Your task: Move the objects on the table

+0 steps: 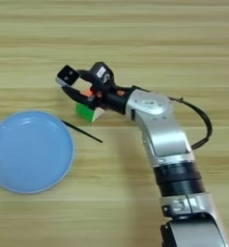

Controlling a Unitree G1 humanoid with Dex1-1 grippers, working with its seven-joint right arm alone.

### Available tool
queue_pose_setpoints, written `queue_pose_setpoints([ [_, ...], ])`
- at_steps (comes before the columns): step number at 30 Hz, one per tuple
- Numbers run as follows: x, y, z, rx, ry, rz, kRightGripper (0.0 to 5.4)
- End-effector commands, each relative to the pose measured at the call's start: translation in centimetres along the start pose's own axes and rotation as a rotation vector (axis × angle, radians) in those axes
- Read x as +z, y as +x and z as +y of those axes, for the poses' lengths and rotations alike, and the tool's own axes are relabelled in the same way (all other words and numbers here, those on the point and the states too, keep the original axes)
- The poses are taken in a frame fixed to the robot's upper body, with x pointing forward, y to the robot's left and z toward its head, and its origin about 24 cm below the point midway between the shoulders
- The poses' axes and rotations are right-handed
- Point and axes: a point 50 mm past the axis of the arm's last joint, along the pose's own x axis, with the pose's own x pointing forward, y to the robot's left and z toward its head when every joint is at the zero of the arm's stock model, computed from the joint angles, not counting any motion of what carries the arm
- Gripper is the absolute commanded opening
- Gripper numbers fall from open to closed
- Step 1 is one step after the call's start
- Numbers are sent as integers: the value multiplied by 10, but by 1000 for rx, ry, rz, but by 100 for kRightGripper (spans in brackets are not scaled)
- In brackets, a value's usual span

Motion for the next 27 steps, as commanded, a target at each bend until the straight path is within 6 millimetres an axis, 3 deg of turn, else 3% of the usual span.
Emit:
queue_pose_setpoints([
  [1, 37, -23, -27, -73, -131, -68, 250],
  [9, 32, -60, -44, -87, -151, -3, 250],
  [16, 20, -79, -53, -103, -157, 63, 250],
  [27, -13, -86, -46, -57, -114, 179, 250],
])
